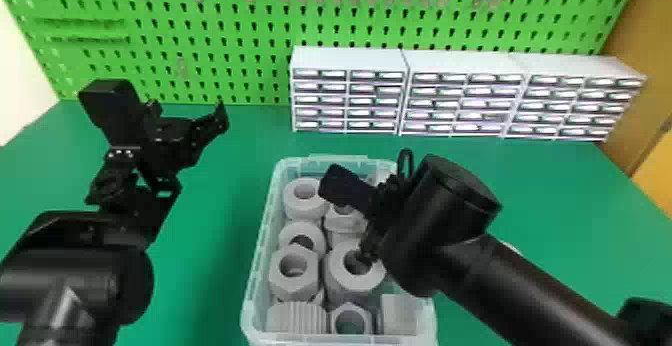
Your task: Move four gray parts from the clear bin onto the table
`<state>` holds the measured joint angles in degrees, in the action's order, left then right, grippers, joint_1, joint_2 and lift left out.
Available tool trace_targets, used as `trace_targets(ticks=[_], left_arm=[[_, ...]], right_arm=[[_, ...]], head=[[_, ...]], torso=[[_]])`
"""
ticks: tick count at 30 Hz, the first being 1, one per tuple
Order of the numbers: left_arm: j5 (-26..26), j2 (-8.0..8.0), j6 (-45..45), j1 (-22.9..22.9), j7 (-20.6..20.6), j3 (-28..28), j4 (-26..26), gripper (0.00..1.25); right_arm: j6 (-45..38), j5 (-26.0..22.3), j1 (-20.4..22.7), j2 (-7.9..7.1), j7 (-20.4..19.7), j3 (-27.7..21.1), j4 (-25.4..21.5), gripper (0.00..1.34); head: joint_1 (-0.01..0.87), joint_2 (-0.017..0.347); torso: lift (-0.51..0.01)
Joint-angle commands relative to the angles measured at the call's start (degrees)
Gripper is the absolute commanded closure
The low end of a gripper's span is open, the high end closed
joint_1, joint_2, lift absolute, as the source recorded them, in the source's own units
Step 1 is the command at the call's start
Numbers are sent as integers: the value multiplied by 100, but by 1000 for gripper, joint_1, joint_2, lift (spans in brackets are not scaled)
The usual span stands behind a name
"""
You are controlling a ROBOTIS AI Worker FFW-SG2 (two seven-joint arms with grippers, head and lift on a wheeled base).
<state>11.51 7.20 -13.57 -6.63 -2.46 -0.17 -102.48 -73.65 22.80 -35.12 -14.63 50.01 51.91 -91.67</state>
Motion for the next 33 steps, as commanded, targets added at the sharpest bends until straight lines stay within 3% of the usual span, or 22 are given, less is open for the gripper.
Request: trace_targets(ticks=[1, 11, 22, 33], left_arm=[[0, 0, -5, 4, 0, 8, 0, 107], [0, 0, 3, 12, 0, -1, 0, 107], [0, 0, -5, 56, 0, 17, 0, 107], [-17, 0, -5, 100, 0, 34, -9, 107]], right_arm=[[0, 84, 14, 13, 0, -111, -96, 1012], [0, 234, 5, 136, 0, -304, -395, 1010], [-79, 568, 76, 127, 9, -612, -712, 1012], [-88, 2062, 331, 162, 783, -1526, -984, 1012]], head=[[687, 26], [687, 26], [687, 26], [687, 26]], torso=[[-50], [-50], [-50], [-50]])
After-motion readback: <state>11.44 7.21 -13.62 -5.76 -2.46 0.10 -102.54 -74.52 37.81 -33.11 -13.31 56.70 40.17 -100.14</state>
